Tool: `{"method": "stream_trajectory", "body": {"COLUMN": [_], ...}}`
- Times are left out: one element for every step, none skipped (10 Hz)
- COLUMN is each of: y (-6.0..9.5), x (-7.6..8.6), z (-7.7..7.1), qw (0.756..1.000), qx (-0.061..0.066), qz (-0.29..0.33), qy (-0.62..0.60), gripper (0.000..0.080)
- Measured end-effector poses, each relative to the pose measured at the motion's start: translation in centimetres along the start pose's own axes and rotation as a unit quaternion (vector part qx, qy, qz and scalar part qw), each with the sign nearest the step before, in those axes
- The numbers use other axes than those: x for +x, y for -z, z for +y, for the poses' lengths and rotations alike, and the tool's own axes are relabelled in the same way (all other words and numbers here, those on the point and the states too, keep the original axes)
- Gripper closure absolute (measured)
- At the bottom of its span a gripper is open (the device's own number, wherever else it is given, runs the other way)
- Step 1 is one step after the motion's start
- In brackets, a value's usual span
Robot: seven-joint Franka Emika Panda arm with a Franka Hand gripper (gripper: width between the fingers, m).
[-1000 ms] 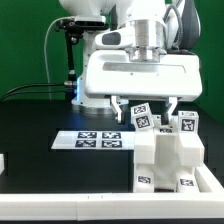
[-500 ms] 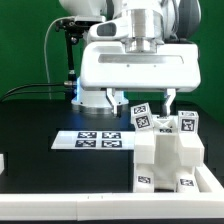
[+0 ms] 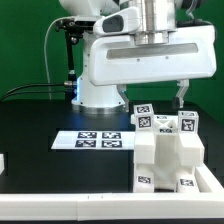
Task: Assemble chair
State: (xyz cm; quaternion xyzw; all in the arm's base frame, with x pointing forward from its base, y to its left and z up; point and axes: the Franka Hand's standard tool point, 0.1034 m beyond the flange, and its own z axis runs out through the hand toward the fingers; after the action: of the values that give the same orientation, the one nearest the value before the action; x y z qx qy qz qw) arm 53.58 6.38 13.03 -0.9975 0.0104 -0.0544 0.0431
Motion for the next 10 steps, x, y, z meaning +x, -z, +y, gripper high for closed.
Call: {"method": "stream_trajectory", "body": {"y": [-0.1, 0.0, 0.0, 0.0, 0.3, 0.4, 0.4, -0.1, -0.6, -0.9], "x": [-0.8, -0.5, -0.2, -0.2, -0.1, 0.2, 0.4, 0.6, 0.3, 0.1], "z": [-0.2, -0.2, 0.0, 0.6, 1.2, 1.8, 2.3, 2.5, 2.5, 2.3], "qw": [0.999, 0.997, 0.997, 0.997, 0.997, 0.997, 0.997, 0.997, 0.997, 0.997], "qx": [0.006, 0.009, 0.009, 0.009, 0.010, 0.010, 0.008, 0.006, 0.004, 0.002], "qz": [-0.050, -0.072, -0.072, -0.073, -0.078, -0.077, -0.076, -0.074, -0.070, -0.065], "qy": [-0.001, -0.003, -0.003, -0.008, -0.015, -0.021, -0.026, -0.029, -0.028, -0.030], "gripper": [0.0150, 0.0150, 0.0150, 0.0150, 0.0150, 0.0150, 0.0150, 0.0150, 0.0150, 0.0150]}}
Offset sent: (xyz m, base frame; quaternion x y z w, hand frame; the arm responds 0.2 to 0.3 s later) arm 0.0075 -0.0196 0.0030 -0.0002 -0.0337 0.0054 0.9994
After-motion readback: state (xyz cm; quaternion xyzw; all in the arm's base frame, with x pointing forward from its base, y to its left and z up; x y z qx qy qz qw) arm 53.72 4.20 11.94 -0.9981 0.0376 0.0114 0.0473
